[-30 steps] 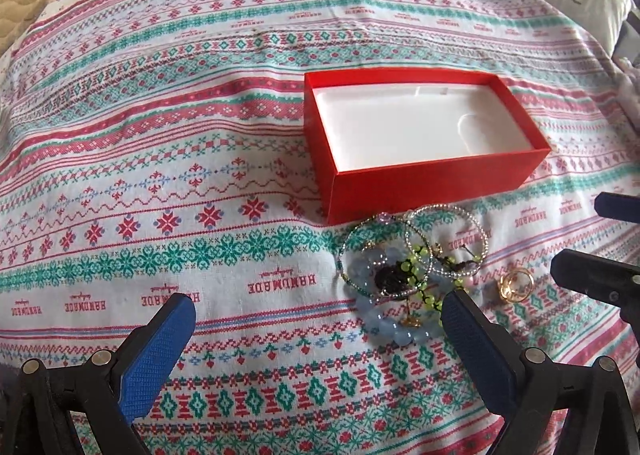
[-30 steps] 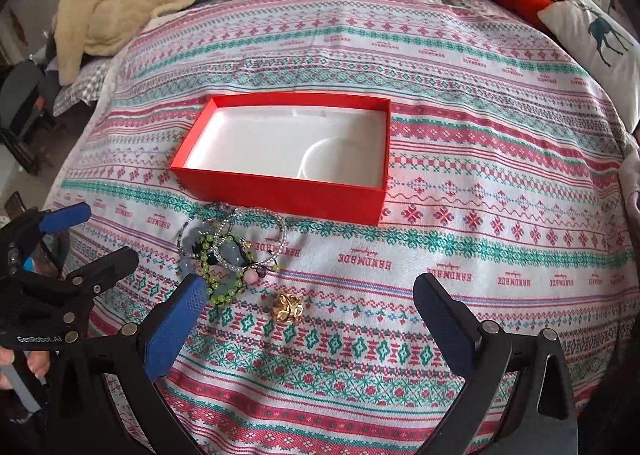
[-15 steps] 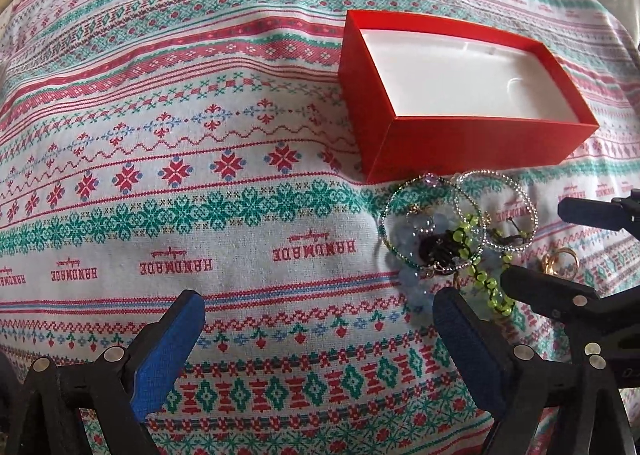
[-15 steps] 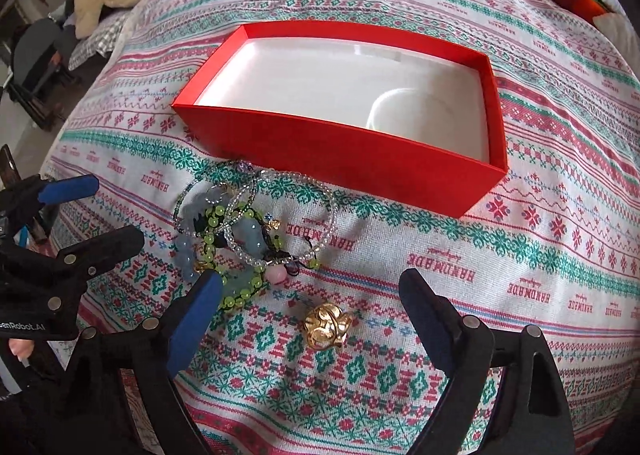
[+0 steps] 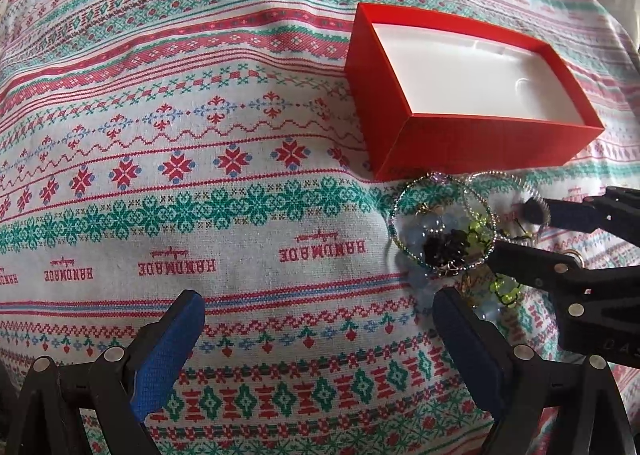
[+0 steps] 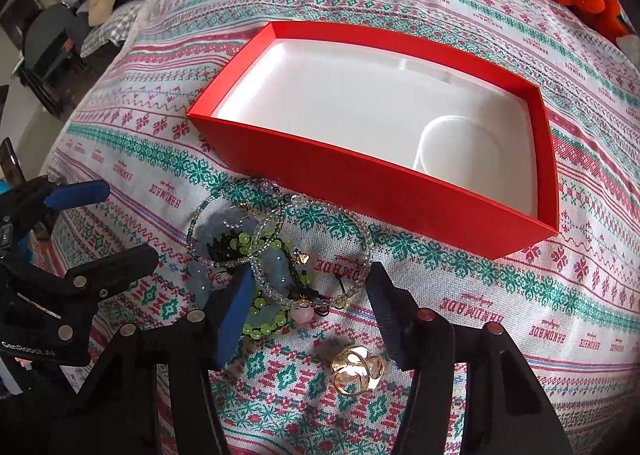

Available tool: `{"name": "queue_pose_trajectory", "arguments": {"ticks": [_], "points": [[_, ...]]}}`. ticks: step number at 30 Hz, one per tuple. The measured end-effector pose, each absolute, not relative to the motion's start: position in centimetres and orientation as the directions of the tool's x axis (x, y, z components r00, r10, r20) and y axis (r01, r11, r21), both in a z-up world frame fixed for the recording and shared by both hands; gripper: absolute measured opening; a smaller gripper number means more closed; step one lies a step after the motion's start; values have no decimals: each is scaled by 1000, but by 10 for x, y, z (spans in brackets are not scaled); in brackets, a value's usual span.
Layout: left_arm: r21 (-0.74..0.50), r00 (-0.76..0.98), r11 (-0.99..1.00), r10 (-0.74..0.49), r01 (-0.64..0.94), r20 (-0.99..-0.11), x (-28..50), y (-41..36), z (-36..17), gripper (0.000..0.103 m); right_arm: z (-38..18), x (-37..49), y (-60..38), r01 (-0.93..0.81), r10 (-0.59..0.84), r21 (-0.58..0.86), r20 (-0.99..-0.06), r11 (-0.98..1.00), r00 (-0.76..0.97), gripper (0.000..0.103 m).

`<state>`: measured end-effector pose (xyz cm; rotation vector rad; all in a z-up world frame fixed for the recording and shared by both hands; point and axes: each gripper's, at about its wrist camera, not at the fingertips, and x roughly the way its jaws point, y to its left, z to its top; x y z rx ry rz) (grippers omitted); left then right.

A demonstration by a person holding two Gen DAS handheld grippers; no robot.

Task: Organize jewelry
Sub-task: 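Move both tools down toward the bracelet pile beside the red box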

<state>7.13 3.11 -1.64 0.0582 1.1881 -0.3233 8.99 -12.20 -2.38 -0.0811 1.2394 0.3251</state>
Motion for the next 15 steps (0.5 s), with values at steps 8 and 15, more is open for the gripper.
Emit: {"name": "queue_pose_trajectory", "arguments": {"ticks": [8, 15], "points": [[-234, 299, 915, -336, 328, -893, 74, 11, -13, 95, -15, 76, -135, -286, 194, 109, -938, 952, 287, 39], [-244, 283, 892, -364, 381, -887, 81, -21, -19, 95, -13, 71, -162, -220, 191, 135, -946, 966, 260, 48]]}}
